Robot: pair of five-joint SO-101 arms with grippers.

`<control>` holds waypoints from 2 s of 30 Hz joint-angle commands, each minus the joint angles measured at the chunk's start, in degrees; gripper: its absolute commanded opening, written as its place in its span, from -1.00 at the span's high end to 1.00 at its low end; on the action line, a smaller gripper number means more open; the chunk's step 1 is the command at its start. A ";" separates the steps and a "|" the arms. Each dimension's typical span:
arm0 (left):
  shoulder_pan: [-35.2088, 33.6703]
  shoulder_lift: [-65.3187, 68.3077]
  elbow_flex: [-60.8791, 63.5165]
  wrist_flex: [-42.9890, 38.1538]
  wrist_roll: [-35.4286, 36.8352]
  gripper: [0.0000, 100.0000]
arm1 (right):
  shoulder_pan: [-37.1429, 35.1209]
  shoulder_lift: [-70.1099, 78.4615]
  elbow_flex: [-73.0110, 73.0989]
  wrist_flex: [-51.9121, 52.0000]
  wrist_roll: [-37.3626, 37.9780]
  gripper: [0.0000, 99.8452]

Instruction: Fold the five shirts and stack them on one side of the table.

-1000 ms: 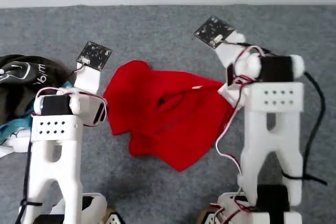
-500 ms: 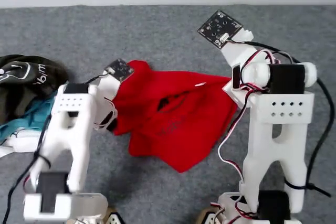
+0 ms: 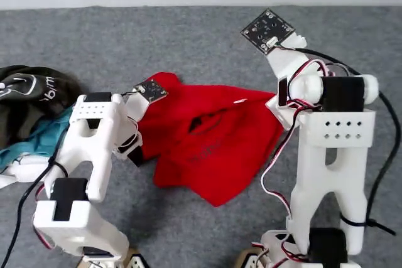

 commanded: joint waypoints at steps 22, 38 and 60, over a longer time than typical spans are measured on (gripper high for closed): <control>4.75 14.86 -16.48 4.04 -0.09 0.64 | 0.84 -1.45 -0.26 2.15 -1.32 0.98; 4.13 0.53 -24.04 14.59 0.09 0.97 | 0.75 -6.02 -0.62 1.98 -1.05 0.98; -5.80 -29.27 -66.86 12.84 12.04 0.97 | 0.40 -24.31 -0.70 -32.75 -0.88 0.98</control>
